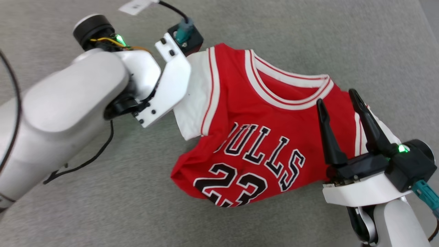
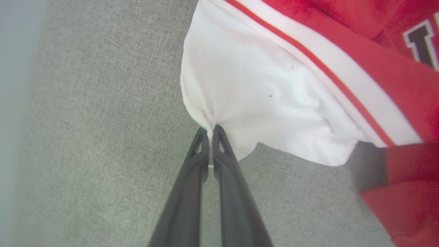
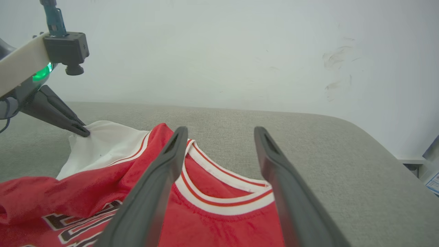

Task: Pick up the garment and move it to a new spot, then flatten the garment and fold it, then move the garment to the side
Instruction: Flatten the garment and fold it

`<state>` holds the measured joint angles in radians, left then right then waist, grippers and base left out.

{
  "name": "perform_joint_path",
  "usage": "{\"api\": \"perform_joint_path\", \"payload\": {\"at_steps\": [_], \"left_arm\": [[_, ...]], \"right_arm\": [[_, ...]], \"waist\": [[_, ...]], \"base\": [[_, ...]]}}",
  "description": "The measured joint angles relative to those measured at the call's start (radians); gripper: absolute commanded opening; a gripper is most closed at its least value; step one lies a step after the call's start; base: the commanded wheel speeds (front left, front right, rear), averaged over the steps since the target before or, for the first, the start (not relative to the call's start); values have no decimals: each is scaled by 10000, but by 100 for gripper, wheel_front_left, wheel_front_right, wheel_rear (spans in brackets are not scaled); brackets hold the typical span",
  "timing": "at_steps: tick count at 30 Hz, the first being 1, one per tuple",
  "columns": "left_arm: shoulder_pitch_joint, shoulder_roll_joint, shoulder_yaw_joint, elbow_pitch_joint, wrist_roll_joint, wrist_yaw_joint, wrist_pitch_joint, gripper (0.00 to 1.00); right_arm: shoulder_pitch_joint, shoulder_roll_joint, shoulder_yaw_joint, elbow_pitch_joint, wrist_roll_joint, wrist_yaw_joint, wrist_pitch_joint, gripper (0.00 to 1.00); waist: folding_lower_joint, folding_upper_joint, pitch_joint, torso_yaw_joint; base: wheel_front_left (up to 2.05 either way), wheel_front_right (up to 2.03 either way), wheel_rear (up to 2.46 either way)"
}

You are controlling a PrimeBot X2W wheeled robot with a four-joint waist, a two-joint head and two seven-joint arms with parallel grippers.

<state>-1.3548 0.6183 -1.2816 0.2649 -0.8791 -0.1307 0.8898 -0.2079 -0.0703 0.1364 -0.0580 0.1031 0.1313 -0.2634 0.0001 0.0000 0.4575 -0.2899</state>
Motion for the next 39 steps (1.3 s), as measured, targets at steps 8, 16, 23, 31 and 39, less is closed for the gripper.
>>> {"api": "perform_joint_path", "payload": {"at_steps": [8, 16, 23, 31, 39], "left_arm": [[353, 1737, 59, -568, -800, 0, -497, 0], [1489, 3133, 98, -27, -1398, 546, -677, 0], [2651, 3239, 96, 905, -1962, 913, -1124, 0], [2528, 2890, 267, 1532, -1795, 775, -1816, 100], [1720, 3085, 491, 1170, -1806, 604, -1151, 100]], "right_arm": [[386, -268, -54, 140, -8, 0, 0, 100], [446, -418, 58, 230, -4, 0, 0, 100], [441, -472, 4, 374, 27, 0, 0, 100], [464, -506, -148, 464, 27, 0, 0, 100], [486, -504, -10, 384, 27, 0, 0, 100]], "waist": [[-1, 0, -814, 1030], [-1, 0, -1158, 1627], [-1, 0, -911, 1395], [-1, 0, -1092, 1463], [-1, 0, -1238, 1505]], "base": [[0, 0, 0], [0, 0, 0], [0, 0, 0], [0, 0, 0], [0, 0, 0]]}}
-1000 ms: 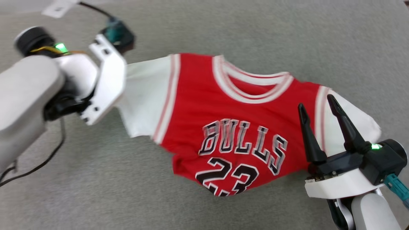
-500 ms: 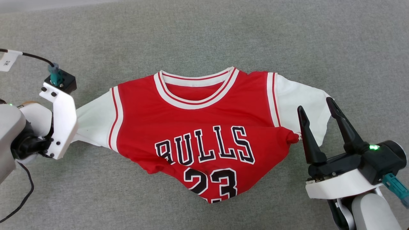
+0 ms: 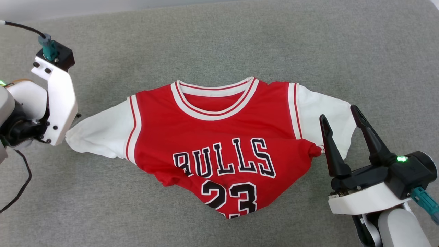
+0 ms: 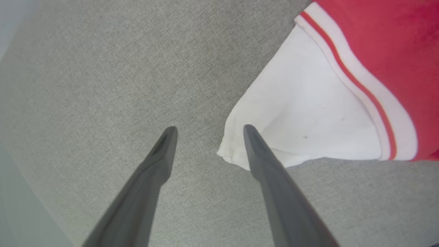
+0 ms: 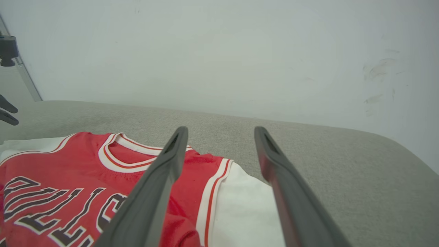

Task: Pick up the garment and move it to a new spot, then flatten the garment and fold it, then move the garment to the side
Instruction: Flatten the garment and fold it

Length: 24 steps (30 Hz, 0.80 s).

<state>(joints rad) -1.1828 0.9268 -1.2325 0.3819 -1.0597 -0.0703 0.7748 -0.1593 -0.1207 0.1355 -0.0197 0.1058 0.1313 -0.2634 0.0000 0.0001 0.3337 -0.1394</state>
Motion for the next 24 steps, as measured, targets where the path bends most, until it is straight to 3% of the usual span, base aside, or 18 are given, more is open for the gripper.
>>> {"api": "perform_joint_path", "payload": {"at_steps": [13, 14, 15, 16, 24], "left_arm": [[953, 36, -201, 23, 650, 203, 226, 100], [996, 17, -196, 50, 627, 178, 176, 90], [1046, -23, -180, 82, 608, 176, 77, 41], [1046, -23, -180, 82, 608, 176, 77, 0], [1287, -257, -94, 56, 545, 94, -686, 0]], "right_arm": [[-249, 12, 54, -65, 4, 0, 0, 100], [-257, 10, 46, -38, 4, 0, 0, 100], [-276, 6, 12, -33, 4, 0, 0, 100], [-276, 6, 12, -33, 4, 0, 0, 100], [-920, -673, -485, -77, -291, 0, 0, 100]], "waist": [[0, 0, 546, -443], [0, 0, 546, -463], [-1, 0, 529, -468], [-1, 0, 529, -468], [0, 0, -26, -280]], "base": [[0, 0, 0], [0, 0, 0], [0, 0, 0], [0, 0, 0], [0, 0, 0]]}}
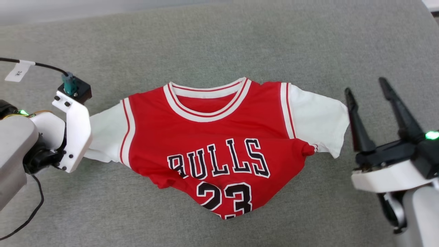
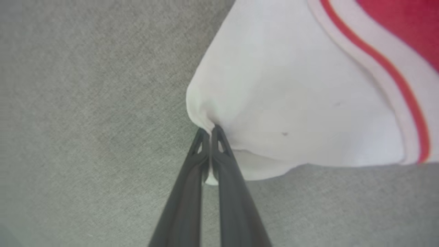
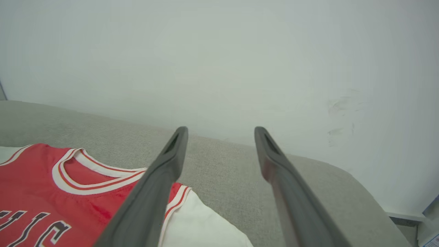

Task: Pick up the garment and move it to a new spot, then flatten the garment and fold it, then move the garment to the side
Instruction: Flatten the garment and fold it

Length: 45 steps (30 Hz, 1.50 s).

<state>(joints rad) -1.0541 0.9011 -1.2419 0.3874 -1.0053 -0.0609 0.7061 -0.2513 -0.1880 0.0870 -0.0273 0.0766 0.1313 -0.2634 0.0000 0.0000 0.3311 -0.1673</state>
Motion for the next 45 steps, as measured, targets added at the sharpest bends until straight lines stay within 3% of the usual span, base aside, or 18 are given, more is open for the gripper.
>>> {"api": "perform_joint_path", "payload": {"at_steps": [8, 13, 22, 27, 28, 34, 38, 44, 45], "left_arm": [[-103, 54, 316, -748, 81, -4, -769, 0], [-279, 217, 451, -1643, 345, 104, -1108, 0], [-584, 221, 458, -2483, 715, 259, -1197, 0], [-810, 157, 468, -2736, 892, 261, -1152, 0], [-987, 92, 535, -2857, 959, 268, -1175, 0], [-1415, 12, 681, -3026, 1064, 257, -1197, 0], [-1663, -59, 752, -3124, 1200, 242, -1185, 0], [-1670, -190, 721, -2970, 1223, 211, -1244, 0], [-1667, -198, 704, -2920, 1223, 211, -1262, 0]], "right_arm": [[-987, -1490, -196, -127, -113, 0, 136, 100], [-2263, -3072, 201, -531, 477, 0, 1402, 100], [-3993, -5405, 2169, 351, 3662, 0, 7095, 100], [-4518, -6307, 3258, 796, 5597, 0, 10086, 100], [-4727, -6706, 3873, 1041, 6157, 2, 11256, 100], [-4987, -6581, 4278, 1845, 6867, 0, 12117, 100], [-5050, -5910, 4650, 2671, 7028, 0, 12009, 100], [-5048, -5873, 5091, 2972, 7129, -4, 11488, 100], [-5050, -5858, 5131, 3058, 7127, -4, 11286, 0]], "waist": [[0, 0, -561, 364], [0, 0, -753, 677], [0, 0, -400, 922], [0, 0, -44, 1038], [0, 0, 202, 1135], [0, 0, 787, 1350], [1, 0, 1403, 1553], [0, 0, 1689, 1677], [0, 0, 1661, 1664]], "base": [[0, 0, 0], [0, 0, 0], [0, 0, 0], [0, 0, 0], [0, 0, 0], [0, 0, 0], [0, 0, 0], [0, 0, 0], [0, 0, 0]]}}
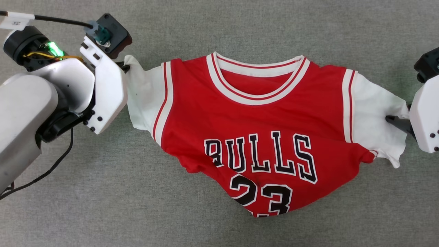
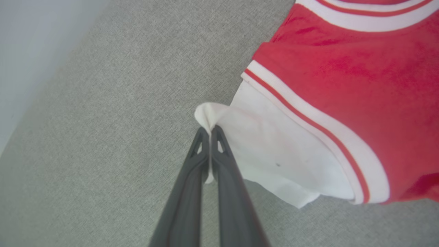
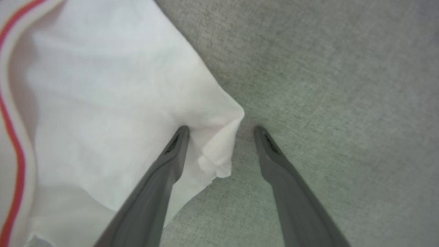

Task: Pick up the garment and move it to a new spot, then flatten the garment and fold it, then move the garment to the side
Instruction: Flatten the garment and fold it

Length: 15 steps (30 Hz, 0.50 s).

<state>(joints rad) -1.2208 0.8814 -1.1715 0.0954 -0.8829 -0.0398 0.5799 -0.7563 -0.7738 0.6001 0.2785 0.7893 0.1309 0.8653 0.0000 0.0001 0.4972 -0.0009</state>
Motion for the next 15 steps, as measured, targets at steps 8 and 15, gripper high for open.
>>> {"api": "perform_joint_path", "payload": {"at_steps": [8, 15], "left_arm": [[457, -125, -146, 520, -127, -48, -485, 0], [673, -25, 171, 456, -263, 59, -1413, 0]], "right_arm": [[-39, 382, 295, 579, 40, 2, -1822, 0], [-81, -186, 84, -345, -56, 4, -3799, 0]], "waist": [[1, 0, -811, -202], [0, 0, -2190, -392]], "base": [[0, 0, 0], [0, 0, 0]]}}
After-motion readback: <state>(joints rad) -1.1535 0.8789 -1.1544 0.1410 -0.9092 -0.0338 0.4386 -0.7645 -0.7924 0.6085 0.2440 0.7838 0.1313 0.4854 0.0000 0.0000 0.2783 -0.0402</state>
